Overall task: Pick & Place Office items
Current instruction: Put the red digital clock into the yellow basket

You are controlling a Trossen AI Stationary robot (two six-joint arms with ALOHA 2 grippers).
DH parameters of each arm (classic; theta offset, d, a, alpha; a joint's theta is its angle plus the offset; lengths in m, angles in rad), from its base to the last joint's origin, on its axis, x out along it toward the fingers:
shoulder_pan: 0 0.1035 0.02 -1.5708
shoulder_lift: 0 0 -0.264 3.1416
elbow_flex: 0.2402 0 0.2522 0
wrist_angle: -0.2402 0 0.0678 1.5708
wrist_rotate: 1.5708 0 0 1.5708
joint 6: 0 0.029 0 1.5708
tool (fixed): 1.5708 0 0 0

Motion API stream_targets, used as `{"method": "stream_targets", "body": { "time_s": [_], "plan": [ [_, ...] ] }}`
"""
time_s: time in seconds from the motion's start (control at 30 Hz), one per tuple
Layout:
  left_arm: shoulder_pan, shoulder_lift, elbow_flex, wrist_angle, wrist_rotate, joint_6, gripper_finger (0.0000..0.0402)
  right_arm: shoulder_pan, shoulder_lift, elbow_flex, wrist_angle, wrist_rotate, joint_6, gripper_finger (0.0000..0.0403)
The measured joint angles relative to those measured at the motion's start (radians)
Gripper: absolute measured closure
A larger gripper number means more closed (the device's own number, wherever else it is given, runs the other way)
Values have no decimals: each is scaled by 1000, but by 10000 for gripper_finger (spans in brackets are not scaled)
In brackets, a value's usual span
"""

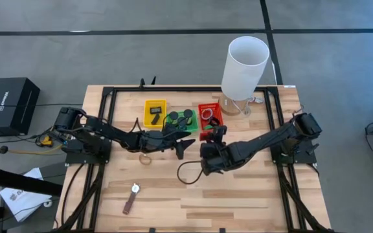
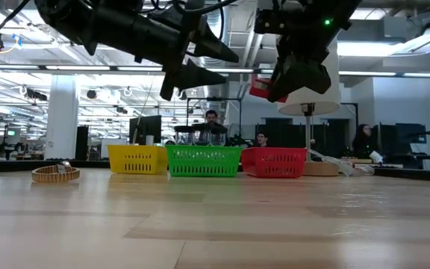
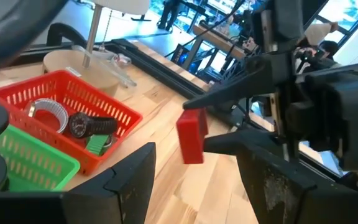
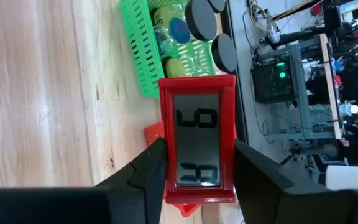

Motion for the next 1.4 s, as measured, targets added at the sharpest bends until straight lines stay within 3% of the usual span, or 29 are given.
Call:
{"method": "stream_targets", "body": {
  "time_s": [0.6,1.13,1.4],
  "plan": [
    [3,67,5,104,-2,-28,193,-5,-1,0,22,-2,-9,252],
    [2,153,81,106,-3,-30,200,-4,-1,0,14,-2,-12,253],
    [5,163,80,99,42,-111,202,-4,-1,0,22,-2,-10,252]
  ]
}}
